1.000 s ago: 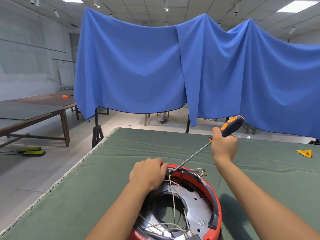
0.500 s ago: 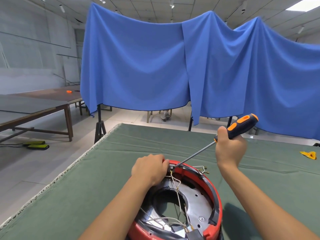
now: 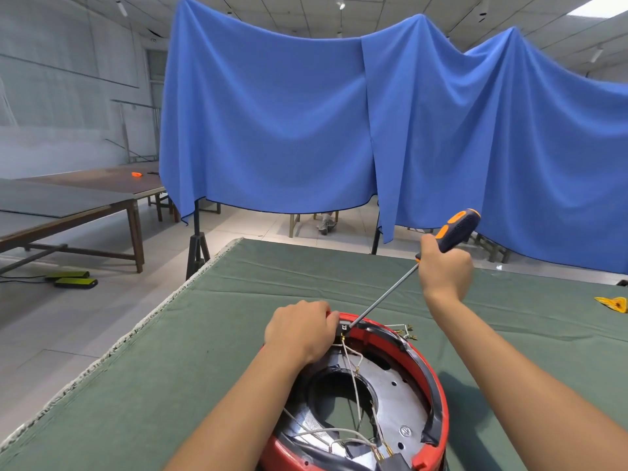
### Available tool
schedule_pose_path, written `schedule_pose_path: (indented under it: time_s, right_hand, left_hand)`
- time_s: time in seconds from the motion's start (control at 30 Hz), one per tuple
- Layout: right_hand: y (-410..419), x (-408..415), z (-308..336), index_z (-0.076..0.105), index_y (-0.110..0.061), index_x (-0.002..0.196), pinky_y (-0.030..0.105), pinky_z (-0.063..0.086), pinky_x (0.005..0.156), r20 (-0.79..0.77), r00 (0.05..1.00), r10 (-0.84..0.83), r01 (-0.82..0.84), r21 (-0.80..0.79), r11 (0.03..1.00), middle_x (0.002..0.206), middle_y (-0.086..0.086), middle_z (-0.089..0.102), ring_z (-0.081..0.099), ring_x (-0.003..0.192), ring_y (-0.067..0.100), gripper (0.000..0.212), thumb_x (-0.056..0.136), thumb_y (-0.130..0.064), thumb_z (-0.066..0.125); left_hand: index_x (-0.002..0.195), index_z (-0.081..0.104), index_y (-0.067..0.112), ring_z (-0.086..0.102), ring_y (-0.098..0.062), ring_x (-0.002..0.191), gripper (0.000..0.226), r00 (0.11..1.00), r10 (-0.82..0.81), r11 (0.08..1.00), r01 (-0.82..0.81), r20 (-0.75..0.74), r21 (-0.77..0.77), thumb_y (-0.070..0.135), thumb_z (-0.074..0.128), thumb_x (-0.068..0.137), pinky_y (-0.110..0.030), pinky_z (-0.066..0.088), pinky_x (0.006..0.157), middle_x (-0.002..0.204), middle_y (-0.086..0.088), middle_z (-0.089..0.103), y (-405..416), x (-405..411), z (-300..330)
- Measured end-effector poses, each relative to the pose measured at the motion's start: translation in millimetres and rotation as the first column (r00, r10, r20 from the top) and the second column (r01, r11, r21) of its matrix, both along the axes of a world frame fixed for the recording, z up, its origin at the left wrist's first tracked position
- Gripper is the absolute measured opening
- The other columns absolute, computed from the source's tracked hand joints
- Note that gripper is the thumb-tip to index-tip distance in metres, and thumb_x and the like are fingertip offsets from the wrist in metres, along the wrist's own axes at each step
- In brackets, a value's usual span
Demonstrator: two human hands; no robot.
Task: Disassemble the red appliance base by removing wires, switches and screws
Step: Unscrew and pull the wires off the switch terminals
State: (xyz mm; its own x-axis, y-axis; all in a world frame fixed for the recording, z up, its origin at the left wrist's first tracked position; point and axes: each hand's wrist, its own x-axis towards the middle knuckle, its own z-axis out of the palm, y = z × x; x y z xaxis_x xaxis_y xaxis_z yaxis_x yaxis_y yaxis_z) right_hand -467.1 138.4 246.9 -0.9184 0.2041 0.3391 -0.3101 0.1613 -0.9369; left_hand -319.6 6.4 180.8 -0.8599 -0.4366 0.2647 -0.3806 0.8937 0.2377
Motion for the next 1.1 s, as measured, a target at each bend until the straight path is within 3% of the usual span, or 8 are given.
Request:
schedule_pose_path:
  time_s: [0.23,0.3,0.47,0.57,0.73,0.83,0.93,1.1]
  right_hand:
    - [13,18,-11,0.054,-0.021,0.061,0.014,0.039,0.046,-0.072,0.997,-0.020,-0.003,-0.297,0.955,0.055,-0.009,0.060,0.055,0.044,-0.003,0.026,0.083,-0.031,0.062]
    - [13,24,-13,0.054,-0.020,0.059,0.008,0.037,0.044,-0.117,0.993,-0.024,-0.015,-0.324,0.946,0.055,-0.007,0.060,0.054,0.042,-0.005,0.030,0.085,-0.031,0.063]
    - [17,36,-16,0.054,-0.020,0.053,0.018,0.043,0.057,-0.231,0.972,-0.036,-0.046,-0.338,0.940,0.043,-0.011,0.056,0.054,0.045,-0.003,0.036,0.085,-0.033,0.062]
    - [22,46,-20,0.054,-0.021,0.051,0.011,0.043,0.053,-0.305,0.952,-0.006,-0.108,-0.356,0.928,0.044,-0.015,0.057,0.054,0.046,-0.001,0.034,0.080,-0.037,0.060]
    - [38,47,-9,0.053,-0.004,0.053,0.024,0.044,0.057,-0.343,0.921,0.186,-0.239,-0.121,0.963,0.044,-0.007,0.050,0.048,0.048,0.007,0.032,0.070,-0.029,0.062]
    - [46,49,7,0.050,0.011,0.062,0.016,0.036,0.049,-0.406,0.830,0.382,-0.369,0.114,0.923,0.051,0.004,0.047,0.039,0.048,0.009,0.037,0.068,-0.023,0.063]
    - [46,50,23,0.051,0.005,0.062,0.011,0.031,0.043,-0.357,0.737,0.574,-0.492,0.300,0.817,0.046,-0.010,0.045,0.038,0.042,0.006,0.024,0.068,-0.016,0.059]
    - [31,38,22,0.038,-0.015,0.051,0.015,0.028,0.039,-0.295,0.835,0.464,-0.430,0.176,0.886,0.044,-0.011,0.034,0.031,0.044,0.009,0.027,0.069,-0.021,0.057]
  left_hand:
    - [0.100,0.061,0.021,0.059,-0.032,0.097,0.041,1.000,-0.002,1.000,0.002,-0.003,0.015,0.046,0.028,0.097,-0.037,0.038,0.076,0.106,-0.007,0.066,0,1,1]
    - [0.099,0.060,0.021,0.059,-0.032,0.096,0.041,1.000,-0.001,1.000,0.001,-0.002,0.017,0.045,0.028,0.097,-0.037,0.037,0.075,0.106,-0.007,0.066,1,2,0]
    - [0.098,0.059,0.021,0.059,-0.032,0.096,0.040,1.000,-0.002,1.000,0.002,-0.005,0.005,0.045,0.027,0.097,-0.037,0.038,0.076,0.106,-0.007,0.066,0,2,0]
    - [0.100,0.060,0.022,0.059,-0.032,0.098,0.040,1.000,0.000,1.000,0.000,-0.004,0.001,0.045,0.028,0.097,-0.038,0.040,0.078,0.108,-0.007,0.065,0,1,0]
    - [0.102,0.060,0.022,0.059,-0.032,0.099,0.040,1.000,0.007,1.000,-0.007,-0.001,0.001,0.046,0.028,0.097,-0.038,0.039,0.079,0.108,-0.008,0.065,-1,0,0]
    - [0.099,0.059,0.021,0.059,-0.032,0.098,0.040,1.000,0.002,1.000,-0.002,-0.003,0.001,0.046,0.028,0.097,-0.038,0.040,0.078,0.107,-0.008,0.065,-1,0,0]
    - [0.097,0.059,0.020,0.059,-0.033,0.098,0.040,1.000,-0.003,1.000,0.003,-0.008,-0.002,0.045,0.028,0.097,-0.038,0.039,0.077,0.106,-0.009,0.065,-1,-1,1]
    - [0.092,0.058,0.020,0.059,-0.033,0.096,0.038,1.000,0.001,1.000,-0.001,-0.016,-0.002,0.044,0.029,0.096,-0.036,0.034,0.072,0.103,-0.009,0.065,-1,1,-1]
